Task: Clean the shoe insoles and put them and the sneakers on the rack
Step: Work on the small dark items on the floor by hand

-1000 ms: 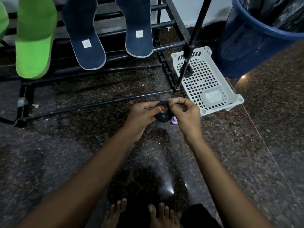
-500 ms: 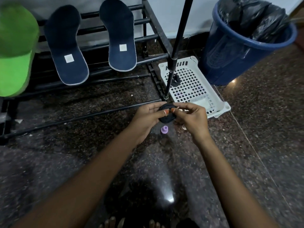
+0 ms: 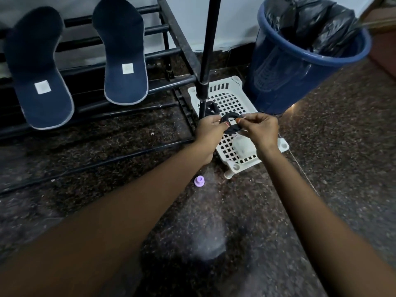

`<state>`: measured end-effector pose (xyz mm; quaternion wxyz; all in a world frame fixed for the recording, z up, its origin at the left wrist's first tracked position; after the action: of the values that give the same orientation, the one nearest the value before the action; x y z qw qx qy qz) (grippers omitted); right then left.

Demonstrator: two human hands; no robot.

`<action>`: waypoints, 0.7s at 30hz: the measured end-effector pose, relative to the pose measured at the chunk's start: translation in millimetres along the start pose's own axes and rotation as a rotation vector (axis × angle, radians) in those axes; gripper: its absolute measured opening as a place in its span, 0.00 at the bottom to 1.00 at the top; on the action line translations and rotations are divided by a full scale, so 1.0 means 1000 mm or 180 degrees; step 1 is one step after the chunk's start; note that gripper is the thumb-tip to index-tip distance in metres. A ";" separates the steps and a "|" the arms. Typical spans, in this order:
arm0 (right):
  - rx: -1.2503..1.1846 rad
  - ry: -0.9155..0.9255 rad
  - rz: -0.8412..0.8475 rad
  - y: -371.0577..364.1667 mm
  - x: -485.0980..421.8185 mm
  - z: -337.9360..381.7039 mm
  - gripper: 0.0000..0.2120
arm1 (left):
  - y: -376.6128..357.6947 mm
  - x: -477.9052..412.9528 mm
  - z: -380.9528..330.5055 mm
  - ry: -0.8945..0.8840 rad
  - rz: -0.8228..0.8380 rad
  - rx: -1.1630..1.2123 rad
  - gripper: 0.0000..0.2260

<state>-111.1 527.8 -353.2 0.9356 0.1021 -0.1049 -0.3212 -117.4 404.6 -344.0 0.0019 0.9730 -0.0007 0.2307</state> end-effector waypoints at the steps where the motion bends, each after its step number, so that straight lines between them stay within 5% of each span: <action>1: -0.0013 -0.0039 -0.0065 0.000 -0.009 -0.002 0.03 | -0.004 -0.005 0.002 0.0024 -0.0028 -0.0054 0.13; 3: -0.0016 -0.0079 -0.0207 -0.001 -0.027 -0.006 0.02 | -0.012 -0.013 0.006 0.0057 -0.0030 -0.0198 0.10; 10: 0.0270 -0.0288 -0.0475 -0.016 -0.078 -0.021 0.02 | -0.021 -0.033 0.018 -0.0006 0.0001 -0.0669 0.21; 21: 0.0705 -0.0388 -0.0874 -0.043 -0.108 -0.037 0.16 | -0.020 -0.035 0.031 -0.0647 0.0389 -0.1789 0.22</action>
<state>-209.3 566.4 -414.0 0.8580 0.1982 -0.1812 -0.4379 -134.8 424.5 -387.1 0.2570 0.9507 -0.1233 0.1225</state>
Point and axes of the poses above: each hand's wrist, its own x-axis away from the middle knuckle, its own y-axis out of the back of the hand, z = x × y, the point moved 2 cm from there along -x, towards the middle knuckle, and after that the axes turned 8 degrees about -z, right-handed, at the moved point
